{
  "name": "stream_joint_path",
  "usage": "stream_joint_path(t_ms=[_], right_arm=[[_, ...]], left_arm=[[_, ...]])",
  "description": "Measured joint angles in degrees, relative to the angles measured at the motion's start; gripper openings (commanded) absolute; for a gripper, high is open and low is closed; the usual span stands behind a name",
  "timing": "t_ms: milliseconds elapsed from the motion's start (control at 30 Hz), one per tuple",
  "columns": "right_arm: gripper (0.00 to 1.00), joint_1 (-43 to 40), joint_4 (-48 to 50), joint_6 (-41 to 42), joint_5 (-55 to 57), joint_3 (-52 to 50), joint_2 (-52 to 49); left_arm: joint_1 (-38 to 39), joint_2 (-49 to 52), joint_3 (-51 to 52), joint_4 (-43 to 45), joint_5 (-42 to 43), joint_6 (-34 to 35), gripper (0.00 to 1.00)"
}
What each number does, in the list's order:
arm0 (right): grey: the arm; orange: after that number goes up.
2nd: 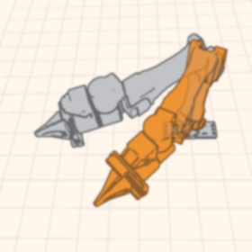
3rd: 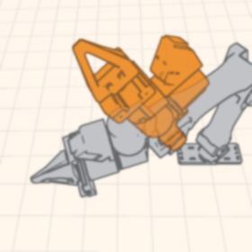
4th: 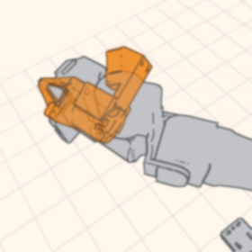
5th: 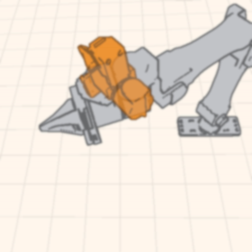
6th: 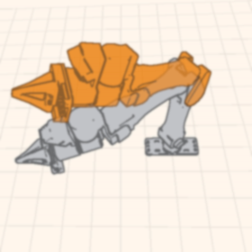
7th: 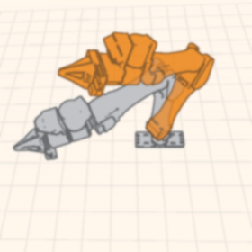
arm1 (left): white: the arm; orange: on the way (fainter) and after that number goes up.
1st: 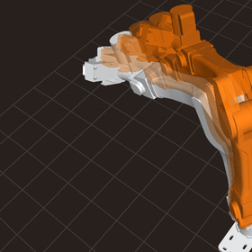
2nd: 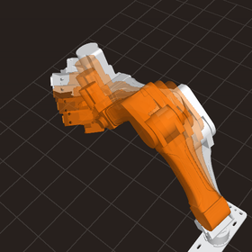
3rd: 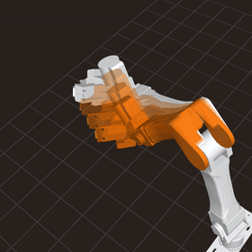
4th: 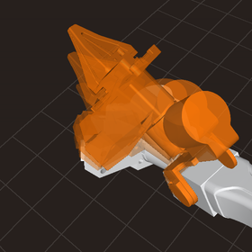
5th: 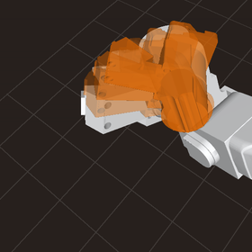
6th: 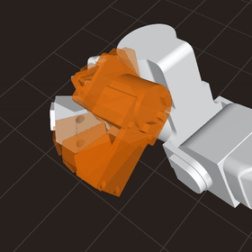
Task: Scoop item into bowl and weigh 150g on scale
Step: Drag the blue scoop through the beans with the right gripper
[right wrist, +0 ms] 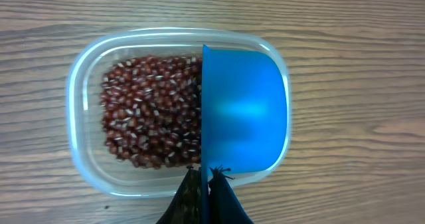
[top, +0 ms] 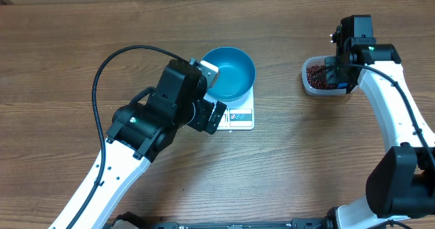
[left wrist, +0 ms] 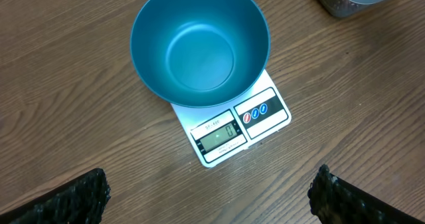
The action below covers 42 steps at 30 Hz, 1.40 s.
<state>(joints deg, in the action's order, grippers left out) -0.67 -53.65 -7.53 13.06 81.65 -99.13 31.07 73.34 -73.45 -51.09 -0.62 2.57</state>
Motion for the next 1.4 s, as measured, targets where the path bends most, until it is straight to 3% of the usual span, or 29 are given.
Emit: stream_joint_path(t_ms=[667,1067,1400], right_arm=[[0.04,-0.6,-0.1,0.0,-10.8,0.0,-0.2],[0.04,-8.4,0.1,1.4,-25.3,0.0,-0.3],[0.04,-9.7,0.4,2.6,-31.0,0.0,-1.8]], left_arm=[[0.0,0.0,0.0,0.0,0.0,0.0,1.00],[0.0,0.0,0.0,0.0,0.0,0.0,0.99],[0.0,0.0,0.0,0.0,0.0,0.0,1.00]])
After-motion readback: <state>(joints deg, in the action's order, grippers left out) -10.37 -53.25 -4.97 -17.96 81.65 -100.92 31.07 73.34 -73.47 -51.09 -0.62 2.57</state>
